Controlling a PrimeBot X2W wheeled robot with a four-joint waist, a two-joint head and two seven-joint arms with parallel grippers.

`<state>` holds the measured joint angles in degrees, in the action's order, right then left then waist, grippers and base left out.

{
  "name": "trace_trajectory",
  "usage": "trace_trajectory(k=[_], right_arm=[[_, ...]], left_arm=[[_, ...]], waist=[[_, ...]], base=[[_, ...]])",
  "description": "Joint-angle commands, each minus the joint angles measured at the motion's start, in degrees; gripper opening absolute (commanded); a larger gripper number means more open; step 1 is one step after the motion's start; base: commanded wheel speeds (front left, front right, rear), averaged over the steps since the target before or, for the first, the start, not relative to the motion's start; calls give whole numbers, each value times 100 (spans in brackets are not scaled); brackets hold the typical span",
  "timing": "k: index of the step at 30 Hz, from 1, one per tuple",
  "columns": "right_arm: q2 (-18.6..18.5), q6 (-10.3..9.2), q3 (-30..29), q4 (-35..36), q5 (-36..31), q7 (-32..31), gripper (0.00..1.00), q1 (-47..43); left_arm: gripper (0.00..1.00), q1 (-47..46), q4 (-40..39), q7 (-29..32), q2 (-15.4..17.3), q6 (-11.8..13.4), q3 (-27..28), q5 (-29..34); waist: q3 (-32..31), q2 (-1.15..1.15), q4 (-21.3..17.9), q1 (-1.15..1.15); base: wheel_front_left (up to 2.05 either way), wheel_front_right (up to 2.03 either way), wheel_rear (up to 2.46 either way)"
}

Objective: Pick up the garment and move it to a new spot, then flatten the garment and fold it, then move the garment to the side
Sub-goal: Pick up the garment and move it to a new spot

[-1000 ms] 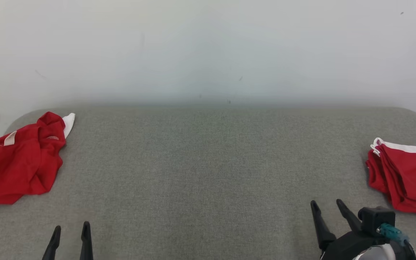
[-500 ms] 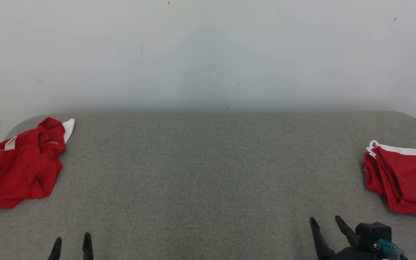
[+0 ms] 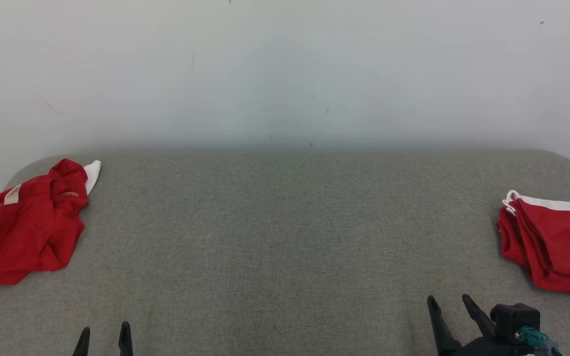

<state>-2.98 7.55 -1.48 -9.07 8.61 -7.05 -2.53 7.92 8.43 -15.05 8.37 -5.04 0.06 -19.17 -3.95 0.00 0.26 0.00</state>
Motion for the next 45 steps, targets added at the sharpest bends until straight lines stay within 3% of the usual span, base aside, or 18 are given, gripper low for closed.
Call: trace_trajectory(k=[1,10,32,45], right_arm=[[14,-11,-5,-18,61,15,100,-67],[15,-11,65,-46,201,15,100,-99],[13,-11,437,-384,540,255,100,-6],[10,-11,691,-567,439,236,100,388]], left_arm=[[100,29,-35,-1,0,22,-7,57],[100,68,-136,111,52,88,-48,28],[100,302,-525,442,337,214,-13,-66],[100,493,-716,279,256,394,128,-159]], waist=[[-3,0,15,0],[-39,0,425,0],[-90,0,2646,0],[138,0,2829,0]], base=[[0,0,0],[0,0,0],[0,0,0],[0,0,0]])
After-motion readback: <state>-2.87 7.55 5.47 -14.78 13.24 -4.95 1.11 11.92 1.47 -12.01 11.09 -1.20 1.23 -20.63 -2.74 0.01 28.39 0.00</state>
